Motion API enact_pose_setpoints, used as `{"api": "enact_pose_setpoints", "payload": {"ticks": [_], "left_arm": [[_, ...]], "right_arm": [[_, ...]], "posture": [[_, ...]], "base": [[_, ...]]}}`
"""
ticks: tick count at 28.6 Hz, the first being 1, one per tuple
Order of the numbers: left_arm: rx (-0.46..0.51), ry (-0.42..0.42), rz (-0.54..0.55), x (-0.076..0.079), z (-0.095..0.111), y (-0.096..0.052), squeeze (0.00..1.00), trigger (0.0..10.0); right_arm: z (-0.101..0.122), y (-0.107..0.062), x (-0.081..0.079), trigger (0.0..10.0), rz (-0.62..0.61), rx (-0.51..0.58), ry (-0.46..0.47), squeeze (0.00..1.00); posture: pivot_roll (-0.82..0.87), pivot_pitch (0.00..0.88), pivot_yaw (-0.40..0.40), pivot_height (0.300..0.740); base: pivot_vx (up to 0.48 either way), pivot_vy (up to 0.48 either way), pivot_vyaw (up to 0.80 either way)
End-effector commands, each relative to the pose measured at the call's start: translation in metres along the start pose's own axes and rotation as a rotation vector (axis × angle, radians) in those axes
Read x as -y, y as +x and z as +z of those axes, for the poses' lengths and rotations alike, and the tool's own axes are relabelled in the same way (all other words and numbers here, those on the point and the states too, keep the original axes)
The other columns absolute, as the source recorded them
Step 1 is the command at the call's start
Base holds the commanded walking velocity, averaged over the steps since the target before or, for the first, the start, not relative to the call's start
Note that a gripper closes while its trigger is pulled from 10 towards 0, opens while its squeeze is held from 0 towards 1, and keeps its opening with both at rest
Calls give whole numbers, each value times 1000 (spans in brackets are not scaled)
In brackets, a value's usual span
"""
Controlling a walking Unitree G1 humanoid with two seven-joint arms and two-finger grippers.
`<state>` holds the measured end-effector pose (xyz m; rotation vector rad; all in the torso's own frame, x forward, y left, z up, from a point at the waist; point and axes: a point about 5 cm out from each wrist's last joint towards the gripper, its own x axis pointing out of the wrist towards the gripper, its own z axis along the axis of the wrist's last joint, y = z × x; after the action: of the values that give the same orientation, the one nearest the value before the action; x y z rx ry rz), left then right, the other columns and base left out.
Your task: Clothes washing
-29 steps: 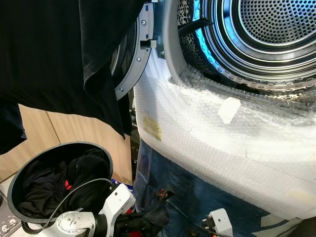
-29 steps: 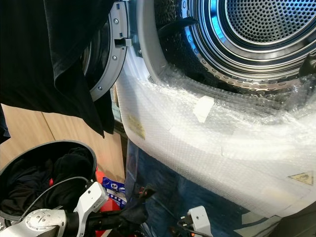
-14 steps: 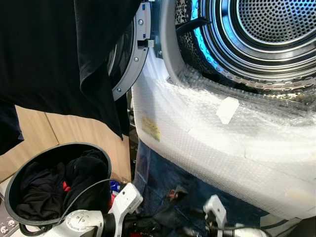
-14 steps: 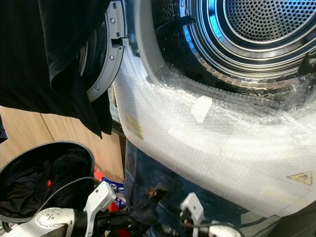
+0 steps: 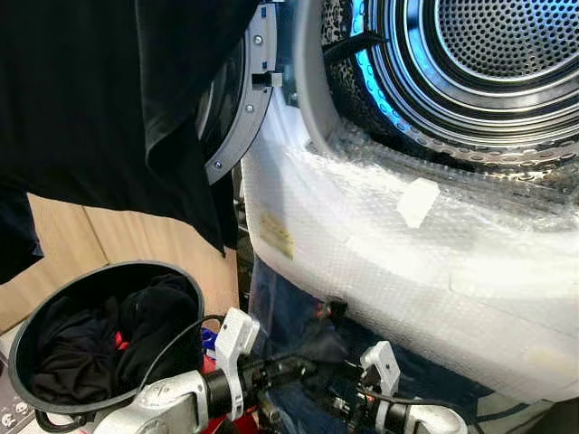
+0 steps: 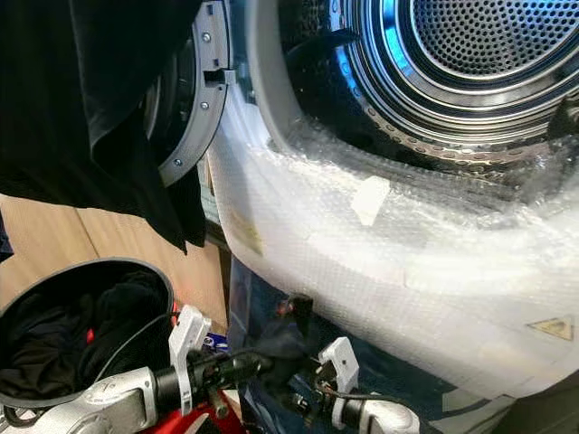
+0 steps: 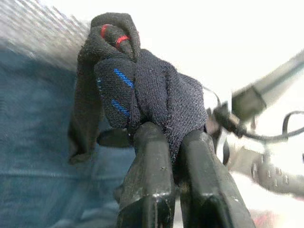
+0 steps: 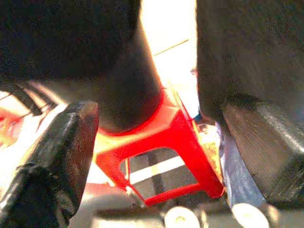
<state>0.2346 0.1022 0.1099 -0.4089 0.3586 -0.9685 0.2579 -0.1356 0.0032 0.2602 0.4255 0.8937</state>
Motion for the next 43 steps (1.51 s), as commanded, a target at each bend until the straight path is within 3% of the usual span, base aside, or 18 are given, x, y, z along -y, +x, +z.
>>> {"api": "enact_pose_setpoints", "payload": {"ticks": [1, 17, 24, 30, 41, 42, 43], "left_arm": [[25, -5, 10, -2, 6, 1, 0, 0], [28, -51, -10, 4, 6, 9, 0, 0], [24, -57, -19, 5, 6, 10, 0, 0], [20, -73, -32, 8, 5, 15, 0, 0], [14, -80, -34, 9, 3, 18, 0, 0], [16, -80, -36, 9, 3, 18, 0, 0], [16, -80, -36, 9, 3, 18, 0, 0]], "right_arm": [[12, 3, 5, 10000, -51, 53, -13, 0], [27, 1, 21, 10000, -342, 218, 37, 0], [23, 7, 17, 10000, -375, 222, 53, 0], [24, 12, 22, 10000, -593, 252, 101, 0], [20, 19, 16, 10000, -633, 259, 135, 0], [20, 19, 16, 4392, -628, 265, 135, 0], [20, 19, 15, 4392, -627, 267, 135, 0]], "posture": [[49, 0, -29, 740], [43, 0, -22, 740], [40, 0, -19, 740], [37, 0, -18, 740], [36, 0, -23, 740], [36, 0, -23, 740], [36, 0, -23, 740]], "base": [[0, 0, 0], [0, 0, 0], [0, 0, 0], [0, 0, 0], [0, 0, 0], [0, 0, 0], [0, 0, 0]]}}
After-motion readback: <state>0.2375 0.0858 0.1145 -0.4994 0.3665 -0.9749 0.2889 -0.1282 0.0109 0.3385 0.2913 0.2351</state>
